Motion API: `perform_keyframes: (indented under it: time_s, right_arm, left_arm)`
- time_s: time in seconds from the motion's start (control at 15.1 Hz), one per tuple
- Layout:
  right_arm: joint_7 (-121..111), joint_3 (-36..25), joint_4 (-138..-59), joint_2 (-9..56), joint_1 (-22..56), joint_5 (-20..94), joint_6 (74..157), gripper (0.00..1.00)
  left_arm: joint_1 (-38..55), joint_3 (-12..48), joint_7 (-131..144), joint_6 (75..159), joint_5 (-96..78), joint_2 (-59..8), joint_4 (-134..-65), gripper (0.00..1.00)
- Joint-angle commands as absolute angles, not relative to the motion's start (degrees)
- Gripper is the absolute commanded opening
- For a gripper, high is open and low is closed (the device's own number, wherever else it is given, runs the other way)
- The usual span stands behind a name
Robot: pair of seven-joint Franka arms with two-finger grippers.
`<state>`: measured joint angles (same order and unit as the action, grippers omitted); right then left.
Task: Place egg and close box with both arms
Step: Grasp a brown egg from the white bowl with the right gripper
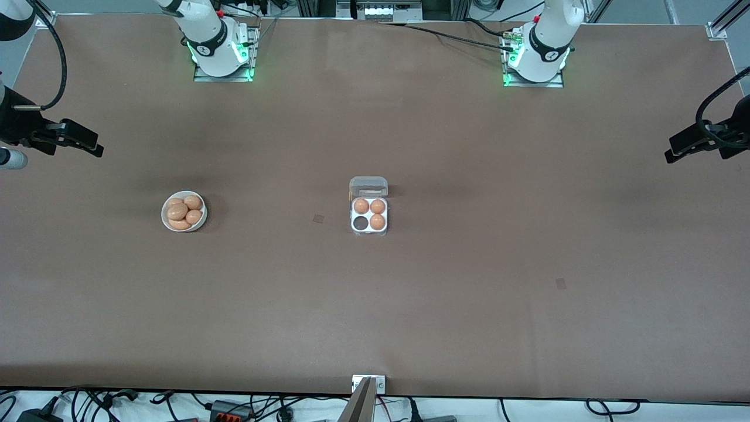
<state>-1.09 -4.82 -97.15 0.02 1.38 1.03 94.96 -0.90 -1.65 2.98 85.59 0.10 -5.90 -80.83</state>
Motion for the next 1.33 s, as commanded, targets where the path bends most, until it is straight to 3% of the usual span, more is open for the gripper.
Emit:
perform_keyframes:
  time_s: [0.0, 0.4, 0.8, 1.26]
  right_arm:
    - [-1.93, -4.31, -99.32, -2.11, 1.05, 0.18, 95.54, 1.00]
    - [-1.59, -4.22, -99.32, 0.69, 2.28, -0.53, 94.83, 1.00]
    - [-0.88, -4.31, -99.23, 12.55, 2.37, -0.27, 97.55, 1.00]
    - [-0.53, -4.66, -98.96, 24.86, -1.76, 6.67, 107.04, 1.00]
  left_arm:
    - [-1.05, -1.67, 2.46, 84.29, 0.00, -6.94, -78.57, 1.00]
    - [-0.97, -1.67, 2.37, 84.29, 0.09, -6.94, -78.57, 1.00]
    - [-0.97, -1.67, 2.37, 84.29, 0.09, -6.94, -78.57, 1.00]
    - [-0.97, -1.58, 2.37, 84.29, 0.09, -6.94, -78.57, 1.00]
